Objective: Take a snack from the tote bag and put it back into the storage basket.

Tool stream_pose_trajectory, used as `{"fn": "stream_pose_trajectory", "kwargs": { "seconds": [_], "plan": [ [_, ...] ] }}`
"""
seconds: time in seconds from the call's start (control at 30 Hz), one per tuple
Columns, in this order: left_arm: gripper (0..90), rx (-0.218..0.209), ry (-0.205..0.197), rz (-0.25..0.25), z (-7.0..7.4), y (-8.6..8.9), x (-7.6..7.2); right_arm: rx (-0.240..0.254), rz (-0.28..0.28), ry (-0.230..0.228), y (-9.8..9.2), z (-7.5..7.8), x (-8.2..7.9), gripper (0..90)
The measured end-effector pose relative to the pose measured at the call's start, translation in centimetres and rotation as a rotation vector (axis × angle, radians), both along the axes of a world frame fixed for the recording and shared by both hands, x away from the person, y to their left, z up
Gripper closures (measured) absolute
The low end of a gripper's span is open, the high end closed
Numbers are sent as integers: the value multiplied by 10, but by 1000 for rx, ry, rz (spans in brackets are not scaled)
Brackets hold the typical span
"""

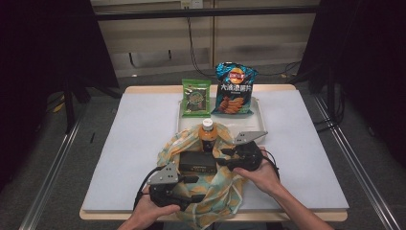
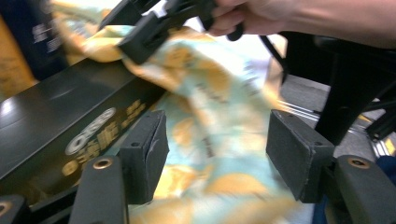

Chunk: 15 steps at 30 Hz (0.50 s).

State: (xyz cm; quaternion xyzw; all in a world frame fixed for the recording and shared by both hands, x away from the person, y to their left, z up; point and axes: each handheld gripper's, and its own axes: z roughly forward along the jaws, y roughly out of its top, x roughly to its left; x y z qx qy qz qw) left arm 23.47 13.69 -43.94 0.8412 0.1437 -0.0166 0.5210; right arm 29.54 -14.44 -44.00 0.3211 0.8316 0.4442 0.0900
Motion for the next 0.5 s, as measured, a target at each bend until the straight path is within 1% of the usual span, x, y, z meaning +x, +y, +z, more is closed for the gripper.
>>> {"fn": "stream_pose_trajectory", "kwargs": {
  "seconds": [0.03, 0.07, 0.1, 0.13, 0.17, 0.23, 0.3, 0.33, 0.43, 0.47, 0.5],
  "plan": [
    [411, 4, 0, -13, 0, -1, -1, -2, -6, -5, -1, 1, -1, 719],
    [455, 4, 0, -13, 0, -1, -1, -2, -6, -5, -1, 1, -1, 719],
    [508, 14, 0, -18, -1, -2, -1, 21, -21, -1, -5, 2, -2, 840],
    [556, 51, 0, -27, -5, -5, -1, 25, -22, 1, -7, 2, -3, 872],
    [606, 61, 5, -28, -8, -7, -1, 35, -20, 1, -8, 3, -3, 882],
    [733, 90, 11, -41, -11, -9, 1, 51, -31, 5, -13, 5, -5, 888],
    [851, 91, 16, -46, -12, -10, 1, 68, -43, 3, -19, 7, -7, 888],
    [894, 87, 19, -58, -12, -11, 2, 69, -55, -2, -22, 7, -8, 888],
    [900, 89, 25, -53, -13, -13, 3, 71, -71, -7, -29, 6, -10, 886],
    [900, 98, 25, -60, -14, -15, 2, 67, -77, -25, -34, 4, -13, 882],
    [900, 98, 25, -60, -14, -15, 2, 67, -77, -25, -34, 4, -13, 882]
  ]
}}
